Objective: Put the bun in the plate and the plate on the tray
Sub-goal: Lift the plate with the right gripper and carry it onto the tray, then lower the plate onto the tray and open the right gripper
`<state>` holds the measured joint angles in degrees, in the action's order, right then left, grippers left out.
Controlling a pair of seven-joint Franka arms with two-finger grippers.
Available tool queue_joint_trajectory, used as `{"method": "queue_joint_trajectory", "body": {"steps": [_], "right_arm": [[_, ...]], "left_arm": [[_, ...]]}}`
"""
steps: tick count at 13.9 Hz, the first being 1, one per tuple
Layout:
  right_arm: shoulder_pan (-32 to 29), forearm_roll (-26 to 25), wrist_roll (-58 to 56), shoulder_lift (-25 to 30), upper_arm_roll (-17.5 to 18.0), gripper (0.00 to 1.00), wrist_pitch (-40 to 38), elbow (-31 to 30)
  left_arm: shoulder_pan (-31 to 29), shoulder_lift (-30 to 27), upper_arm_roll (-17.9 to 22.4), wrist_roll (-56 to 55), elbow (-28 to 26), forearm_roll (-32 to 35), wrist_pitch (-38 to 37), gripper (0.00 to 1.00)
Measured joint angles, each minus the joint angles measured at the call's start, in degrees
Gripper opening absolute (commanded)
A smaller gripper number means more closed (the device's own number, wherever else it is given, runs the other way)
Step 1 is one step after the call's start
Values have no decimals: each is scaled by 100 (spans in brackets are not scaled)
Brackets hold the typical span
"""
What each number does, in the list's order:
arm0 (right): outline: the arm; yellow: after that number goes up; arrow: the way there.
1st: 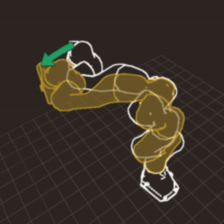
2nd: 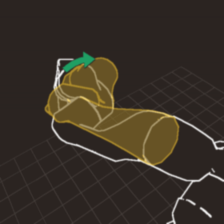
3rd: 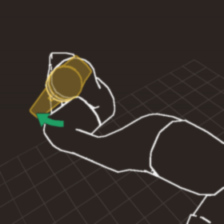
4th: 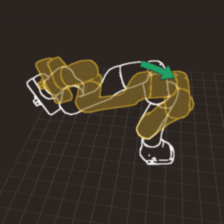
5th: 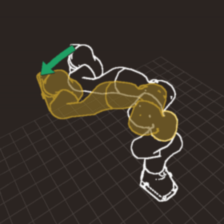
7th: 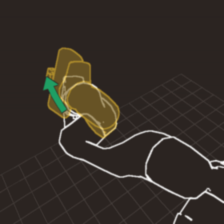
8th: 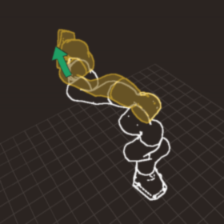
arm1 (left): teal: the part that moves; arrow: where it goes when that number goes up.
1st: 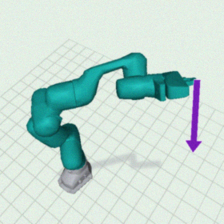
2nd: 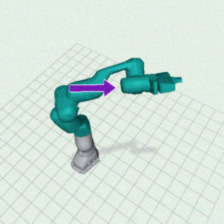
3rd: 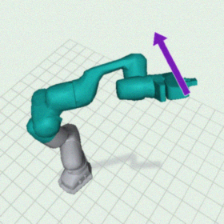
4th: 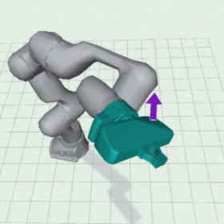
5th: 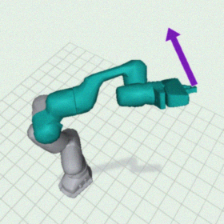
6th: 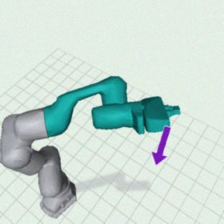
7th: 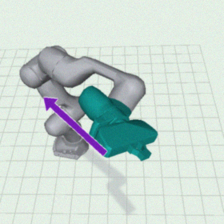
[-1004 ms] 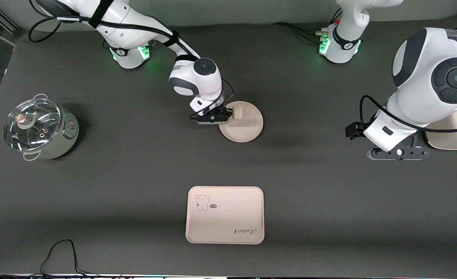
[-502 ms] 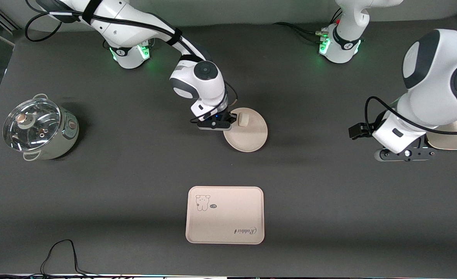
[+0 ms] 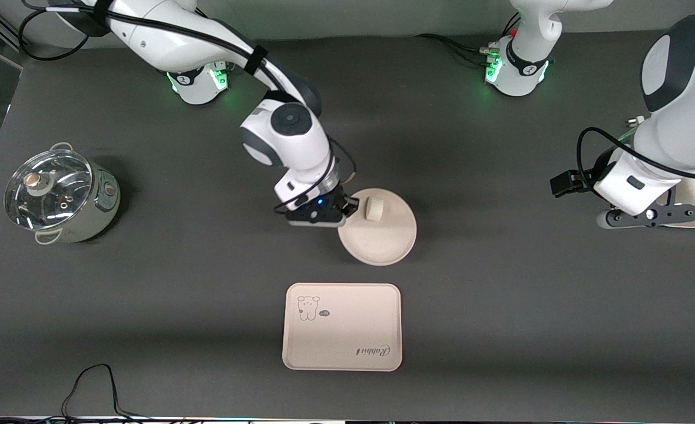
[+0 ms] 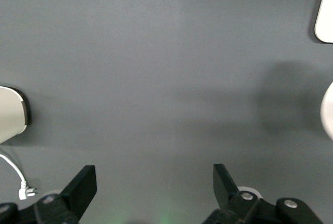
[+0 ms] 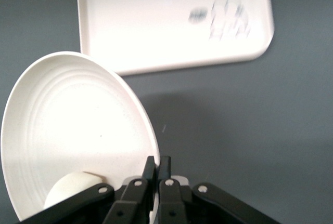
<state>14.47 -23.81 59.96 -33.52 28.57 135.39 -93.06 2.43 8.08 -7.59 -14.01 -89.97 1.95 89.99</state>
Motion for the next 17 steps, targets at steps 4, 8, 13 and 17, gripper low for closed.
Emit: {"method": "queue_joint_trajectory", "body": {"steps": [4, 8, 13, 17], "right_arm": [[-60, 782, -1494, -599, -678, 0, -170, 1365], [-138, 1252, -2588, -1724, -1101, 0, -171, 2729], [-144, 1351, -2660, -2914, -1105, 0, 166, 3517], [-137, 1611, -2661, -3049, -1096, 19, 310, 3644]], "left_arm": [[1, 0, 79, 3, -34, 0, 0, 100], [17, -2, 120, 3, -32, 0, 0, 100], [278, -188, 777, 199, -49, -47, -73, 100], [184, -403, 1159, 712, -112, -67, -277, 100]]}}
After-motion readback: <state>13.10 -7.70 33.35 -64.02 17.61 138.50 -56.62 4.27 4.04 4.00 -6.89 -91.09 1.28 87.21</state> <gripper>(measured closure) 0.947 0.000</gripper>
